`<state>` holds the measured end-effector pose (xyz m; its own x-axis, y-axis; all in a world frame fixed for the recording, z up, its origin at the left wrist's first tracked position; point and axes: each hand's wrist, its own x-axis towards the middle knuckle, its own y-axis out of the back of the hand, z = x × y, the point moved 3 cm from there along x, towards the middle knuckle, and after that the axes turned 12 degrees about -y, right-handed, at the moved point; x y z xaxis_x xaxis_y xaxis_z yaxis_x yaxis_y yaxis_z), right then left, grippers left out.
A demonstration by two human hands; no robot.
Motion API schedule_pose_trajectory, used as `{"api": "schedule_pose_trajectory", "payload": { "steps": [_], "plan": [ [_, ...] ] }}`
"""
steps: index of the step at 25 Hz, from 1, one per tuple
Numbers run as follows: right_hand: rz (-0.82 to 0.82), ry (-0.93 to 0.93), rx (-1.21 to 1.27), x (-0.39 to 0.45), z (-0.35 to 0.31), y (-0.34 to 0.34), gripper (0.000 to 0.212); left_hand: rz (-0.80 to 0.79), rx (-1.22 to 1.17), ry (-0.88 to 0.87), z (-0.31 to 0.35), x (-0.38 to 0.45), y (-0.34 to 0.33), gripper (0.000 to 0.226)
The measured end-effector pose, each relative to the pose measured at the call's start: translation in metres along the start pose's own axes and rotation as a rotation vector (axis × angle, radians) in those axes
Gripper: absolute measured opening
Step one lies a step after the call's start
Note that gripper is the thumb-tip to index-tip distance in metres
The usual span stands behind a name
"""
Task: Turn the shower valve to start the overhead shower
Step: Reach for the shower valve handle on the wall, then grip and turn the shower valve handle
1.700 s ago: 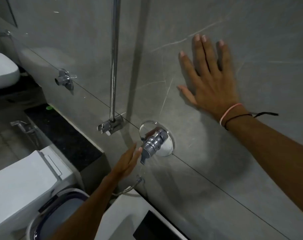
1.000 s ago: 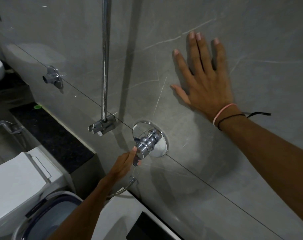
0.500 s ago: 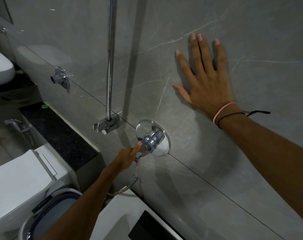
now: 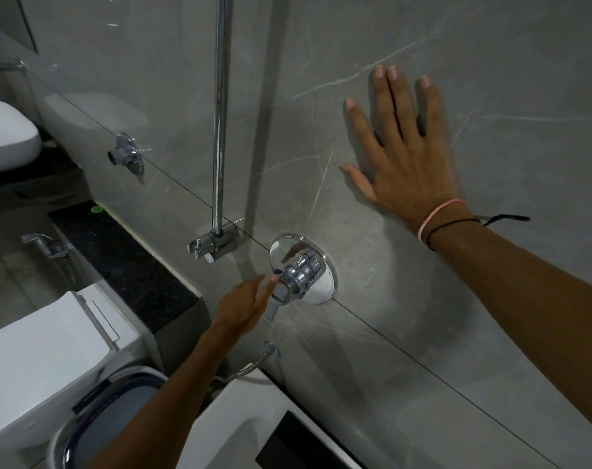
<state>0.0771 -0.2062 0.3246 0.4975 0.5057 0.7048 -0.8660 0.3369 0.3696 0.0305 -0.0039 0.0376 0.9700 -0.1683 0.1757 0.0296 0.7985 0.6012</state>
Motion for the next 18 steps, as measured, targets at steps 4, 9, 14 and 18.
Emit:
{"api": "schedule_pose_trajectory", "payload": {
  "steps": [4, 9, 14, 18],
  "plan": [
    [-0.001, 0.0, 0.002, 0.0, 0.0, 0.001, 0.087, 0.054, 0.353, -0.117, 0.024, 0.002, 0.009, 0.093],
    [-0.007, 0.001, -0.018, 0.001, 0.0, 0.002, 0.088, 0.075, 0.502, -0.234, 0.044, 0.019, -0.001, 0.088],
    [0.005, 0.001, -0.038, 0.001, -0.001, 0.001, 0.088, 0.135, 0.484, -0.282, 0.051, 0.029, -0.014, 0.086],
    [0.004, -0.001, -0.039, 0.0, -0.001, 0.0, 0.088, 0.198, 0.488, -0.277, 0.047, 0.029, -0.022, 0.068]
  ]
}}
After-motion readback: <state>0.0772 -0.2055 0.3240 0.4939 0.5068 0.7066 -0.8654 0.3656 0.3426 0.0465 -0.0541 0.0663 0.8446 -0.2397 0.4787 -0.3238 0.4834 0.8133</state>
